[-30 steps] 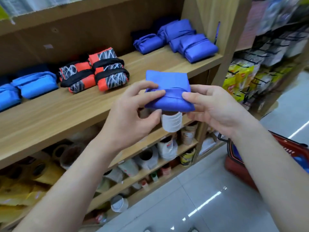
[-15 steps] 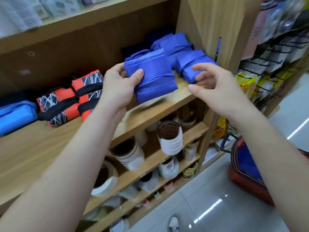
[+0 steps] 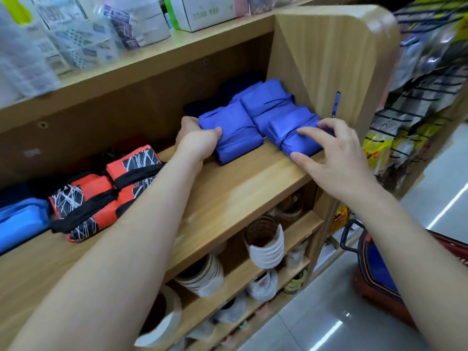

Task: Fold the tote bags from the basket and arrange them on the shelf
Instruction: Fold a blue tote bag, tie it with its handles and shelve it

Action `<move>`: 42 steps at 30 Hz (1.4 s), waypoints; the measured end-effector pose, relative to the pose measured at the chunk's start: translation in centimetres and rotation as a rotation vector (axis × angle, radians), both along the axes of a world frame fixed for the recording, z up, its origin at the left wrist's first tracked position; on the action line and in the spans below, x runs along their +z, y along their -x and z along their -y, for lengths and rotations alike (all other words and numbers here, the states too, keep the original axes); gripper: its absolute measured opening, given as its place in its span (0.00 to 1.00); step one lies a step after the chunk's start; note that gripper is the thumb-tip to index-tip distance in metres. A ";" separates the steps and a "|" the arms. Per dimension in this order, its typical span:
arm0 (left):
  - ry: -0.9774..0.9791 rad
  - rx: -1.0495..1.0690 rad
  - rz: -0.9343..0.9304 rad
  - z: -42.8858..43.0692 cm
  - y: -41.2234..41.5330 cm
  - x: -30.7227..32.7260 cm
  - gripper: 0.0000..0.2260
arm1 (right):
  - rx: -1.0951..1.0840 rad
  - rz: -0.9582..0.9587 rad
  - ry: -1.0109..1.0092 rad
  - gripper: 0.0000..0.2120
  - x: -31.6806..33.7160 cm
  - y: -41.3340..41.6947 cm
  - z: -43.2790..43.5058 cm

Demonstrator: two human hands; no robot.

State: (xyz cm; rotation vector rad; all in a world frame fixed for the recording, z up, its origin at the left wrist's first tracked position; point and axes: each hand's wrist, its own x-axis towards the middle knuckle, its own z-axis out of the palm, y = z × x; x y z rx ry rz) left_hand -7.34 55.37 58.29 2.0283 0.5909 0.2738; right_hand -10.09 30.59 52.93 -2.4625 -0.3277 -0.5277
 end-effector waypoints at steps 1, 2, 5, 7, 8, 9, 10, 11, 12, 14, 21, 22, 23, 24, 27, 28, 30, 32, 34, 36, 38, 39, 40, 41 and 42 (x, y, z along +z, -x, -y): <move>0.036 -0.032 -0.020 -0.1 0.1 0.0 0.22 | 0.001 0.014 -0.009 0.24 -0.1 0.0 0.1; 0.062 -0.054 -0.043 -0.1 0.2 -0.1 0.24 | -0.002 0.035 -0.019 0.25 -0.1 -0.1 0.2; -0.008 -0.056 -0.023 -0.1 0.4 -0.2 0.27 | -0.008 0.076 -0.034 0.26 -0.5 -0.2 0.4; -0.148 -0.063 -0.024 0.0 0.6 -0.2 0.25 | 0.004 0.080 -0.041 0.27 -0.8 -0.1 0.4; -0.224 -0.082 -0.049 0.0 0.7 -0.1 0.25 | 0.010 0.085 -0.053 0.26 -0.9 -0.1 0.5; -0.304 -0.101 -0.077 0.2 1.1 0.1 0.25 | 0.013 0.094 -0.070 0.26 -0.9 0.0 0.5; -0.386 -0.113 -0.087 0.4 1.4 0.4 0.26 | 0.013 0.099 -0.096 0.25 -0.9 0.2 0.6; -0.470 -0.116 -0.073 0.8 2.0 0.9 0.25 | 0.012 0.099 -0.133 0.24 -0.8 0.5 0.8; -0.546 -0.114 -0.030 1.3 2.5 1.2 0.24 | 0.012 0.101 -0.181 0.22 -0.7 0.9 1.0; -0.676 -0.120 0.124 2.6 3.6 1.8 0.21 | 0.004 0.110 -0.278 0.19 -0.4 1.8 1.7; -1.013 -0.207 0.249 4.4 6.0 0.6 0.17 | 0.000 -0.040 -0.247 0.13 0.0 6.0 6.0; -0.995 -0.244 0.161 4.4 5.8 0.4 0.18 | -0.003 -0.048 -0.244 0.12 -0.2 6.6 6.8; -0.988 -0.285 0.071 4.4 5.6 0.2 0.22 | -0.011 -0.049 -0.242 0.11 -0.5 7.1 7.5; -0.998 -0.323 -0.007 4.5 5.4 0.2 0.27 | -0.021 -0.051 -0.240 0.10 -0.8 7.5 8.2; -1.008 -0.369 -0.041 4.6 5.0 0.2 0.34 | -0.027 -0.066 -0.239 0.10 -1.9 7.8 9.6; -1.012 -0.376 -0.001 4.5 4.8 0.2 0.33 | -0.017 -0.077 -0.249 0.10 -2.3 7.7 9.9; -1.040 -0.423 0.098 4.3 4.1 0.0 0.29 | 0.026 -0.103 -0.276 0.11 -2.9 7.3 10.4; -0.997 -0.474 0.151 4.1 3.6 -0.4 0.24 | 0.088 -0.119 -0.275 0.10 -3.4 7.0 11.1; -0.897 -0.496 0.157 3.8 3.4 -0.8 0.20 | 0.130 -0.135 -0.269 0.09 -3.9 6.7 11.5; -0.845 -0.447 0.203 4.4 3.8 -1.1 0.16 | 0.177 -0.157 -0.290 0.08 -4.1 6.5 12.6; -0.815 -0.348 0.345 6.0 4.6 -1.2 0.11 | 0.209 -0.189 -0.307 0.08 -4.3 6.2 14.0; -0.795 -0.307 0.439 7.4 5.3 -1.2 0.09 | 0.215 -0.203 -0.317 0.08 -4.5 6.2 14.8; -0.759 -0.286 0.536 9.1 6.0 -1.3 0.07 | 0.215 -0.211 -0.321 0.08 -4.7 6.2 15.8; -0.715 -0.286 0.613 11.2 6.8 -1.4 0.06 | 0.209 -0.217 -0.316 0.08 -5.0 6.4 17.0; -0.668 -0.313 0.663 13.5 7.7 -1.6 0.06 | 0.196 -0.229 -0.308 0.08 -5.3 6.5 18.3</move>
